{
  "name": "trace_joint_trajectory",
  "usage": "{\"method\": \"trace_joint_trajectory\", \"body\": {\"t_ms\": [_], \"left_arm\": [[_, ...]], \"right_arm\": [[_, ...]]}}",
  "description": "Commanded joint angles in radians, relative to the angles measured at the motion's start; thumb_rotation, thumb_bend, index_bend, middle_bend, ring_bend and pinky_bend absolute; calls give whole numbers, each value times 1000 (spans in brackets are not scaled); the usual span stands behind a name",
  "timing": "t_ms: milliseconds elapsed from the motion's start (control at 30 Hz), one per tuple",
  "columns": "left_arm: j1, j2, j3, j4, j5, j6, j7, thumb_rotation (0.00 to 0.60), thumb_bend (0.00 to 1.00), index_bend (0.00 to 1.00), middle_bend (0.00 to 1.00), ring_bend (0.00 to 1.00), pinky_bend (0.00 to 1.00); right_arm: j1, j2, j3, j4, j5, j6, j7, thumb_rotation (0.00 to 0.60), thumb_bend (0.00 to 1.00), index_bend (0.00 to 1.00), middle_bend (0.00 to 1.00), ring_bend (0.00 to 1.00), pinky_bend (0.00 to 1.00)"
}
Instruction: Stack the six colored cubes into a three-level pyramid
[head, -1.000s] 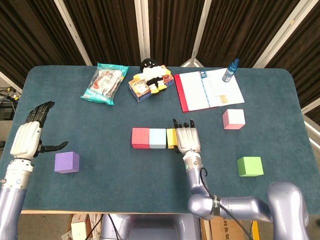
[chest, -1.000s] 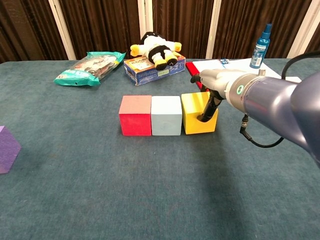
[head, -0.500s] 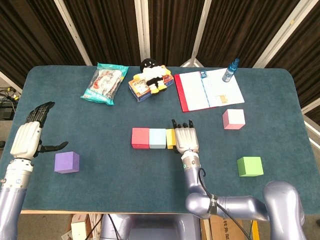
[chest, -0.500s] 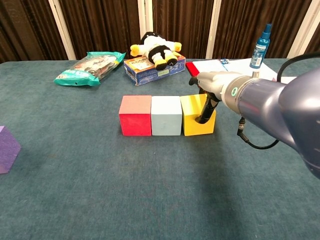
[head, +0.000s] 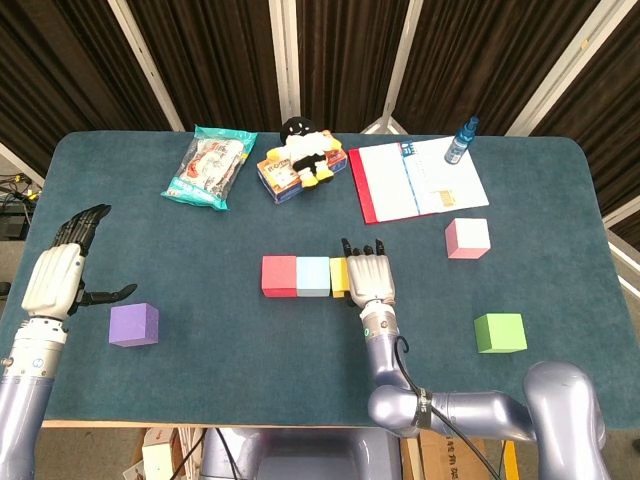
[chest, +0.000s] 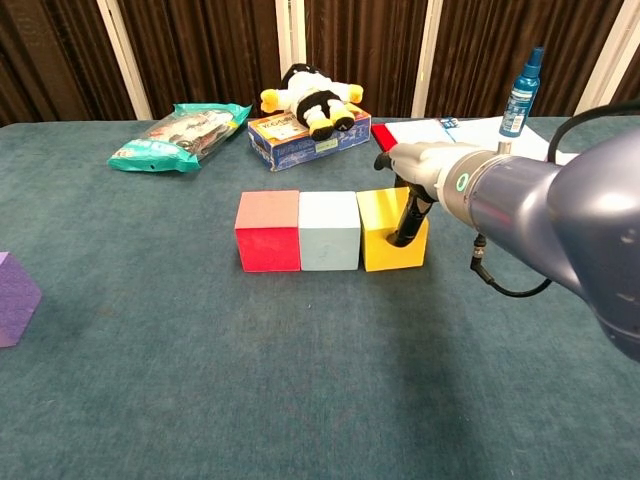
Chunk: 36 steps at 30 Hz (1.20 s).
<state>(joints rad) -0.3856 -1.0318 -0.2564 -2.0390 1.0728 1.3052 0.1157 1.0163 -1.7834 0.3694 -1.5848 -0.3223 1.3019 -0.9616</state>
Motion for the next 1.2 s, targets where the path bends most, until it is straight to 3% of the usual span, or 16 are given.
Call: {"method": "trace_joint_trajectory", "body": {"t_ms": [33,1200], "left_arm": [[0,0,0,0,0,0,0,600,48,0,41,0,0],[-2,0,3,2,0,0,-2,600,48,0,42,0,0]], "right_arm": [[0,-2,-1,4,1,-1,-1,600,341,0,379,186,0],[1,-22,13,32,2,0,-5,600,341,0,378,186,0]]}}
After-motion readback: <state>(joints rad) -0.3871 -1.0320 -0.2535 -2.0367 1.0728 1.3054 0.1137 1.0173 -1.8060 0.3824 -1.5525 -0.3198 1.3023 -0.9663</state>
